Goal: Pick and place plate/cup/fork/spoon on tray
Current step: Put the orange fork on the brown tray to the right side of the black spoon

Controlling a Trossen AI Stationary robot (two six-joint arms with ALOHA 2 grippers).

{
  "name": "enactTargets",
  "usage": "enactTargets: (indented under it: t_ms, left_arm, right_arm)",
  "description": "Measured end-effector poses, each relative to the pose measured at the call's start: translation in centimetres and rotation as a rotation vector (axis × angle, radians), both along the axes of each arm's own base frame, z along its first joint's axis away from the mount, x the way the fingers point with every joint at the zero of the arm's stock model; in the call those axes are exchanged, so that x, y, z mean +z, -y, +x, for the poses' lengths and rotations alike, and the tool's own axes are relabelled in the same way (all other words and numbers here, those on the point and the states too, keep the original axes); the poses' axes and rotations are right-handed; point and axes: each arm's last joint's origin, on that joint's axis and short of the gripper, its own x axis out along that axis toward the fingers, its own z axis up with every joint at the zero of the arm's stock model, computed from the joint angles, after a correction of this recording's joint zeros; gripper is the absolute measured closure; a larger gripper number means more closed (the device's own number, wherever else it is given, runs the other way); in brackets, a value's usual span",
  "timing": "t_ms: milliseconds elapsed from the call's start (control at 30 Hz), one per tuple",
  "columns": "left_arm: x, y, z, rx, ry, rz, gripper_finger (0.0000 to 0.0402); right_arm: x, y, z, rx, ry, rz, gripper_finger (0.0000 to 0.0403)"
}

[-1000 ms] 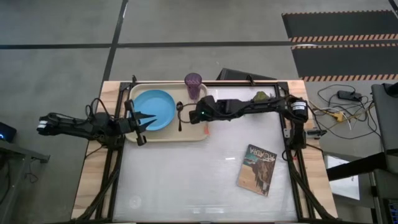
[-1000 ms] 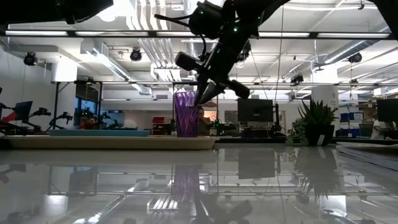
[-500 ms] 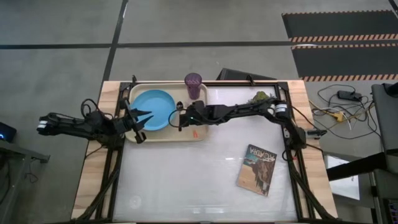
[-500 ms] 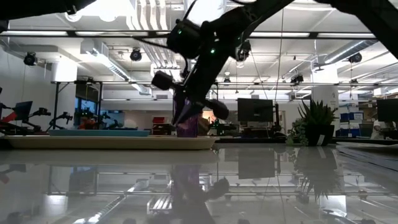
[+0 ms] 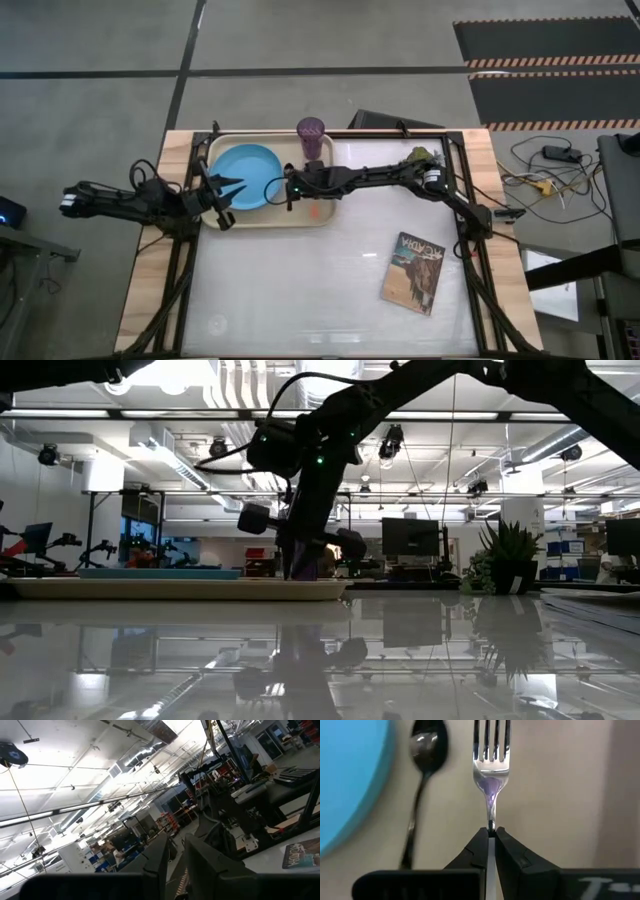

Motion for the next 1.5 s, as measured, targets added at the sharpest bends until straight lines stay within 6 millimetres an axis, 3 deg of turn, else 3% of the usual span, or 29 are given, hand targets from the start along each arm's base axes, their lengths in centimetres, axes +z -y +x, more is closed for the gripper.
enactTargets:
  t_ms: [300, 533, 1167, 1500]
  left_arm:
    - [0.0, 0.0, 0.0, 0.0, 0.0, -0.001, 0.0354]
    - [0.0, 0.0, 0.0, 0.0, 0.002, -0.004, 0.0354]
    - [0.0, 0.0, 0.0, 0.001, 0.002, -0.004, 0.0354]
    - [0.0, 0.0, 0.0, 0.0, 0.002, -0.003, 0.0354]
  right_arm:
    - [0.0, 0.1, -0.3, -0.03, -0.021, -0.031, 0.039]
    - [-1.3, 0.0, -0.2, -0.03, -0.048, -0.019, 0.039]
    - [-1.3, -0.1, -0.2, -0.023, -0.057, -0.038, 0.039]
    - [-1.3, -0.2, -0.2, -0.025, -0.055, -0.017, 0.0348]
